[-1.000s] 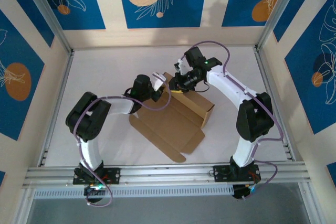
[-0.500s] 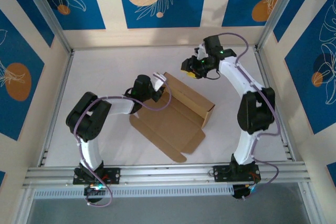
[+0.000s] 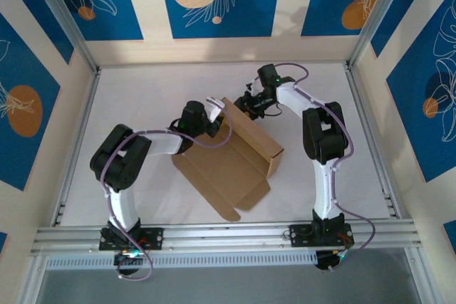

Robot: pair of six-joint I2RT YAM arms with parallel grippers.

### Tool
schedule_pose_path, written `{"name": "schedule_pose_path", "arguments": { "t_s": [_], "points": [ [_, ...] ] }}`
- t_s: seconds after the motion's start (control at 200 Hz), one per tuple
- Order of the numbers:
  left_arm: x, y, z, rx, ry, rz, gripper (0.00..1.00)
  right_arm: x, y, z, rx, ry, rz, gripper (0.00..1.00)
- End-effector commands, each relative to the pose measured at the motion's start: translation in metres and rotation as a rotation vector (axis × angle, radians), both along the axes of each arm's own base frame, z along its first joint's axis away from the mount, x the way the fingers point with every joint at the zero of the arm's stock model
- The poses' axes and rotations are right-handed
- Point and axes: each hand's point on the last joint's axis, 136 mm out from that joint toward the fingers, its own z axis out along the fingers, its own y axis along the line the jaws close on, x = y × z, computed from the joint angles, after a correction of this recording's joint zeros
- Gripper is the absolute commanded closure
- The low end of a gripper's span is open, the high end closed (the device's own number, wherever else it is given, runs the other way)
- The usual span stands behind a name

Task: Fold the paper box

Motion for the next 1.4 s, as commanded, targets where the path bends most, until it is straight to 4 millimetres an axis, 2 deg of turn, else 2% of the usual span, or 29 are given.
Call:
{"name": "schedule_pose_path", "arguments": {
  "t_s": [0.0,0.31,0.58,0.775,0.845,0.915,0.98,1.06,1.196,1.286,1.396],
  "points": [
    [0.016,-0.001,0.004,-0.024,-0.018,0.068,1.00,-0.043,0.043,0.029,0.134,0.023,0.154,0.64],
    [0.028,0.011,0.002,0.011,-0.035,0.204,1.00,-0.068,0.067,0.036,0.200,0.059,0.204,0.64],
    [0.032,0.010,0.006,0.071,-0.092,0.332,1.00,-0.071,0.079,0.039,0.244,0.093,0.200,0.63],
    [0.031,0.000,0.008,0.041,-0.092,0.334,1.00,-0.072,0.081,0.041,0.245,0.100,0.197,0.63],
    [0.029,0.000,0.008,0.051,-0.098,0.321,1.00,-0.067,0.072,0.042,0.222,0.089,0.171,0.62],
    [0.025,0.001,0.010,0.059,-0.116,0.298,1.00,-0.058,0.055,0.046,0.178,0.052,0.123,0.56],
    [0.022,0.004,0.013,0.059,-0.126,0.282,1.00,-0.046,0.029,0.054,0.120,0.005,0.058,0.50],
    [0.017,0.000,0.013,0.026,-0.105,0.221,1.00,-0.034,-0.006,0.073,0.079,-0.062,-0.028,0.45],
    [0.006,-0.014,0.012,-0.022,-0.064,0.105,0.75,-0.027,-0.050,0.101,0.035,-0.149,-0.126,0.37],
    [0.002,-0.016,0.014,-0.034,-0.056,0.085,0.59,-0.030,-0.065,0.116,0.006,-0.185,-0.139,0.35],
    [0.000,-0.017,0.029,-0.057,-0.068,0.066,0.42,-0.035,-0.079,0.128,-0.085,-0.234,-0.132,0.33]
  ]
}}
